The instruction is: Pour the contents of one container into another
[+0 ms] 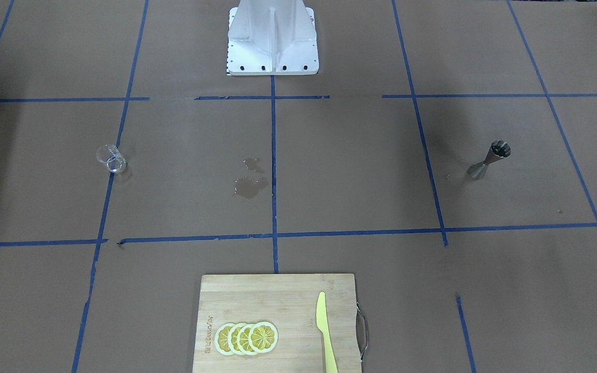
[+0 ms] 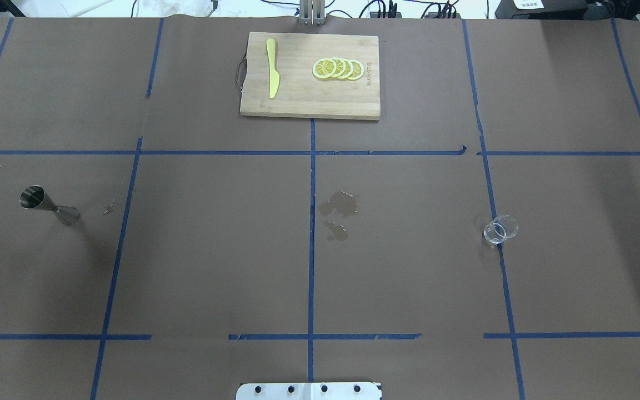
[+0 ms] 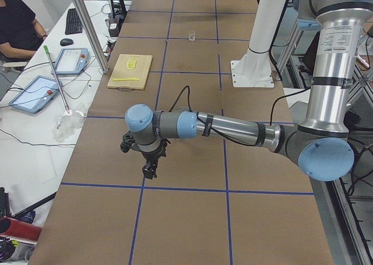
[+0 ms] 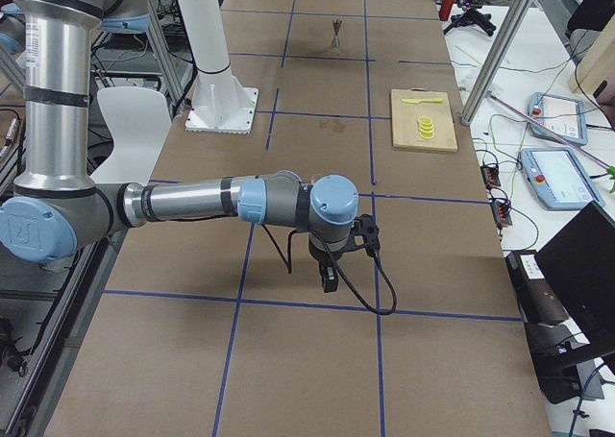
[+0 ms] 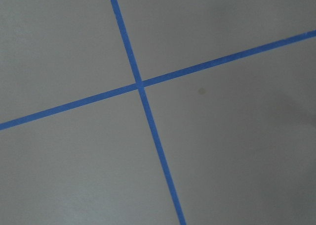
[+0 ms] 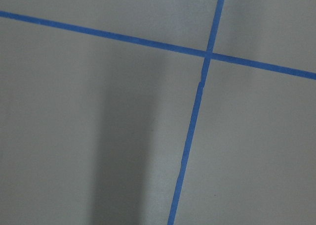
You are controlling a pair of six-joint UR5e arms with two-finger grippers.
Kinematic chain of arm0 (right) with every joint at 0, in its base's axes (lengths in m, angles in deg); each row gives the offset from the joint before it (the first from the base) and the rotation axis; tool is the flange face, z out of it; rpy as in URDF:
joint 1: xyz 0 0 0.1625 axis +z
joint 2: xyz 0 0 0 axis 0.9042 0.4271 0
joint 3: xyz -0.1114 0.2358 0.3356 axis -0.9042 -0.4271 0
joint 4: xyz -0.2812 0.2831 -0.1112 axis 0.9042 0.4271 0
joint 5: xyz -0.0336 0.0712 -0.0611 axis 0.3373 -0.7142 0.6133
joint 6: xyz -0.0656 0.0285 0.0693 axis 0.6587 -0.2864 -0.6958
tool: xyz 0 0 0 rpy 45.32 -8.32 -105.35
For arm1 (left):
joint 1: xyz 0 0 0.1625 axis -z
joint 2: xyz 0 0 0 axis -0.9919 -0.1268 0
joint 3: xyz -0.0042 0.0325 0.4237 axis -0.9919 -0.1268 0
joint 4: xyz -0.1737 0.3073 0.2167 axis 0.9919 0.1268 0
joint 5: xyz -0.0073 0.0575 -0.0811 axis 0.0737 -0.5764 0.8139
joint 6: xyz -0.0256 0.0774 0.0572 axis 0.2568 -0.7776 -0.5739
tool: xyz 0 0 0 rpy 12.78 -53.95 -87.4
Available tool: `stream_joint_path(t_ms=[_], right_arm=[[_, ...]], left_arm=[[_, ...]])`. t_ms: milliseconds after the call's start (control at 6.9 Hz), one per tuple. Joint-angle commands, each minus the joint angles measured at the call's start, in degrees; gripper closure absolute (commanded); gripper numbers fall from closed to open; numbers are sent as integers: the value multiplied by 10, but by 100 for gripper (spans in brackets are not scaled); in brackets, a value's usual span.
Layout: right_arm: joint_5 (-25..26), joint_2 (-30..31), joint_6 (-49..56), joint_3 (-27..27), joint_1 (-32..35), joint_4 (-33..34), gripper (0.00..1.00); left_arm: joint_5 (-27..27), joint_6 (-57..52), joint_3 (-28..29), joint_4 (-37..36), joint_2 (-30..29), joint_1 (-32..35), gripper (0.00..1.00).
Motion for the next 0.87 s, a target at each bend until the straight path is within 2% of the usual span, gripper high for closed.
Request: stream_joint_path(t_ms=[0,435,724], right_arm=[[2,-9,-22,-48,0,-4,0],[7,-22,-26,-39,0,-4,0],[35,-42,-25,-40,-10,-13,0]], left_arm=[[3,-18,14,1,6,21,0],[2,-12,15,1,13,49,0],[6,33,9,2,27,49,0]])
